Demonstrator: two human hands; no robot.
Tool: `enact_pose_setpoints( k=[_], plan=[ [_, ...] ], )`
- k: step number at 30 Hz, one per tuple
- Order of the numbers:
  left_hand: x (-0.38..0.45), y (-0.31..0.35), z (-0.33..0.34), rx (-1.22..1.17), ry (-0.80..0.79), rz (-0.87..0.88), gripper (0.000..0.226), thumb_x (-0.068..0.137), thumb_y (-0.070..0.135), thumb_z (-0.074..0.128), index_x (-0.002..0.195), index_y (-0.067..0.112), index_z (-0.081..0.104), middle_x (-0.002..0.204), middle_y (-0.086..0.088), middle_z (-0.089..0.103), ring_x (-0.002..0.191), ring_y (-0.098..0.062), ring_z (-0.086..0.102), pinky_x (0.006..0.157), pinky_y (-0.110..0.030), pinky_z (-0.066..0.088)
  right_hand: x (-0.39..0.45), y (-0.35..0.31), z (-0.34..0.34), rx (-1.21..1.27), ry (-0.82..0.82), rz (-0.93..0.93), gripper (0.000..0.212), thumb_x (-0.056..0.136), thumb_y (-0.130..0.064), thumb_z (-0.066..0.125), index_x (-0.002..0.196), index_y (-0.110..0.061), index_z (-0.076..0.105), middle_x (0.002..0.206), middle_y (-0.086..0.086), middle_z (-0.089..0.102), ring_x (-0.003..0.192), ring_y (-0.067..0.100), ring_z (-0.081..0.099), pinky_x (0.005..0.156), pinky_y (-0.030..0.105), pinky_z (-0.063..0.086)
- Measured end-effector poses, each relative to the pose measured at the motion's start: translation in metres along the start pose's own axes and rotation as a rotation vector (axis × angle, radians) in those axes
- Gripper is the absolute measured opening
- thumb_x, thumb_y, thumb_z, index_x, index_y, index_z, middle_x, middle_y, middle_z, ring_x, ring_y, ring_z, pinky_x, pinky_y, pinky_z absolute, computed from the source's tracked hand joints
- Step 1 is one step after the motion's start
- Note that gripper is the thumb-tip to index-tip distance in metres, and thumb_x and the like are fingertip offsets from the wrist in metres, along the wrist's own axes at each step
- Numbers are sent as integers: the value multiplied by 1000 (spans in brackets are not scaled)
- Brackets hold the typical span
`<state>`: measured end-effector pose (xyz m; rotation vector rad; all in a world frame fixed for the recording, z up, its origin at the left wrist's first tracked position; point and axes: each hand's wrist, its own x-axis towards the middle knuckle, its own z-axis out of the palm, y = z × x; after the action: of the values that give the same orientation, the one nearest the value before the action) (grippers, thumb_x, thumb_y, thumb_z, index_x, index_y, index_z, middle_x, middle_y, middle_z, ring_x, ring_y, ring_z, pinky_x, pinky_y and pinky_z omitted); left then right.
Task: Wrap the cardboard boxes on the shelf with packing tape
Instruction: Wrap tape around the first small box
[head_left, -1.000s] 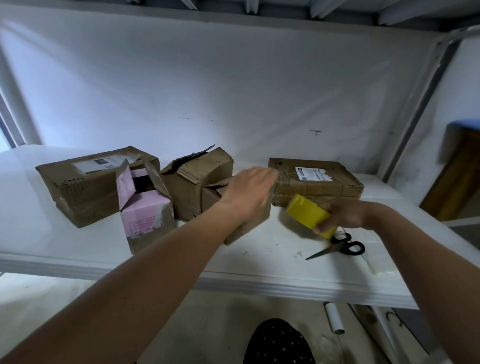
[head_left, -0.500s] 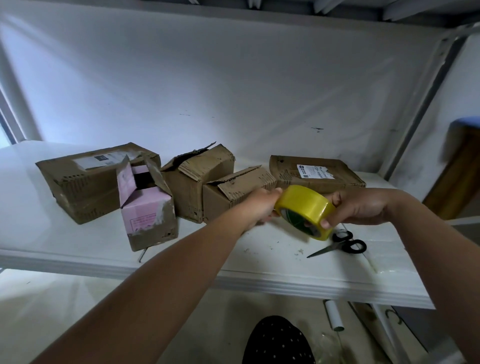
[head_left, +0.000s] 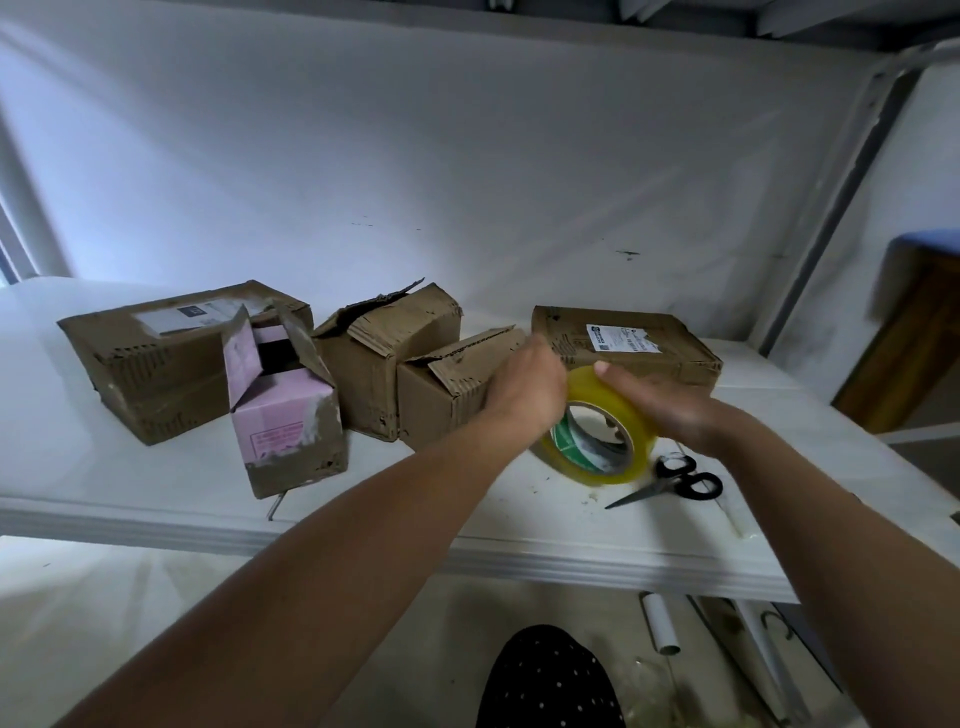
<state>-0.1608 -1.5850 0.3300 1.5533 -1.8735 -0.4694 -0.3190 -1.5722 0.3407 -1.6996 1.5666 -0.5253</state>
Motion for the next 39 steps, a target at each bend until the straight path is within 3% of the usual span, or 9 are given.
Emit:
enact_pose_setpoints(
  k=[5, 10, 15, 19, 24, 27, 30, 34, 39],
  plan=[
    [6, 17, -32, 209, 168, 307, 13, 95, 9, 52, 106, 5, 47, 94, -8, 51, 80, -21, 52, 67, -30, 39, 5, -16, 14, -53, -44, -120, 74, 75, -71, 39, 127, -22, 58, 129, 9, 58, 118, 28, 54, 105, 49, 39],
    [15, -12, -62, 425, 196, 312, 21, 98, 22, 51, 114, 8, 53, 108, -7, 59, 94, -23, 56, 68, -30, 39, 10, -11, 24, 171, 72, -247, 21, 94, -41, 52, 102, -25, 64, 106, 6, 66, 97, 26, 64, 80, 34, 52],
    [14, -44, -62, 600, -302, -71, 113, 75, 73, 57, 152, 18, -5, 158, -13, 14, 140, -37, 26, 111, -50, 26, 10, -9, 24, 176, -13, -208, 20, 96, -32, 49, 98, -20, 66, 100, 9, 69, 92, 29, 64, 85, 39, 50],
    [19, -47, -64, 631, -355, -80, 89, 84, 62, 54, 151, 18, 16, 149, -13, 31, 133, -34, 38, 106, -44, 33, 8, -5, 9, 210, -40, -174, 21, 98, -23, 46, 95, -18, 66, 100, 13, 68, 93, 31, 64, 89, 42, 50],
    [32, -43, -77, 62, -500, -247, 65, 91, 53, 52, 140, 11, 43, 143, -9, 45, 122, -27, 51, 100, -37, 43, 4, -10, -18, 324, -110, -150, 22, 98, -24, 46, 93, -17, 67, 75, 3, 71, 61, 11, 67, 47, 19, 49],
    [20, -60, -70, -213, -591, -463, 50, 94, 60, 39, 115, 18, 56, 126, -7, 58, 98, -22, 58, 86, -38, 46, 4, -20, -32, 366, -196, -113, 21, 94, -25, 51, 90, -15, 69, 77, 4, 71, 64, 12, 68, 49, 19, 51],
    [3, -81, -53, -350, -592, -582, 59, 98, 57, 30, 128, 11, 53, 114, -13, 62, 100, -26, 61, 90, -43, 49, 4, -28, -35, 219, -292, -62, 24, 86, -33, 55, 94, -16, 69, 82, 6, 70, 69, 13, 67, 57, 22, 54],
    [1, -79, -56, -37, -512, -414, 65, 100, 54, 27, 130, 3, 53, 130, -18, 54, 117, -32, 53, 90, -34, 43, 4, -29, -26, 99, -321, 12, 25, 94, -35, 49, 95, -18, 68, 75, 2, 70, 62, 10, 66, 51, 19, 50],
    [8, -50, -66, -193, -155, -93, 51, 99, 49, 37, 71, 13, 58, 72, -5, 60, 68, -23, 54, 60, -26, 34, 6, -40, -24, -26, -305, 15, 23, 95, -34, 52, 96, -19, 70, 83, 0, 73, 71, 11, 68, 56, 20, 51]
  ],
)
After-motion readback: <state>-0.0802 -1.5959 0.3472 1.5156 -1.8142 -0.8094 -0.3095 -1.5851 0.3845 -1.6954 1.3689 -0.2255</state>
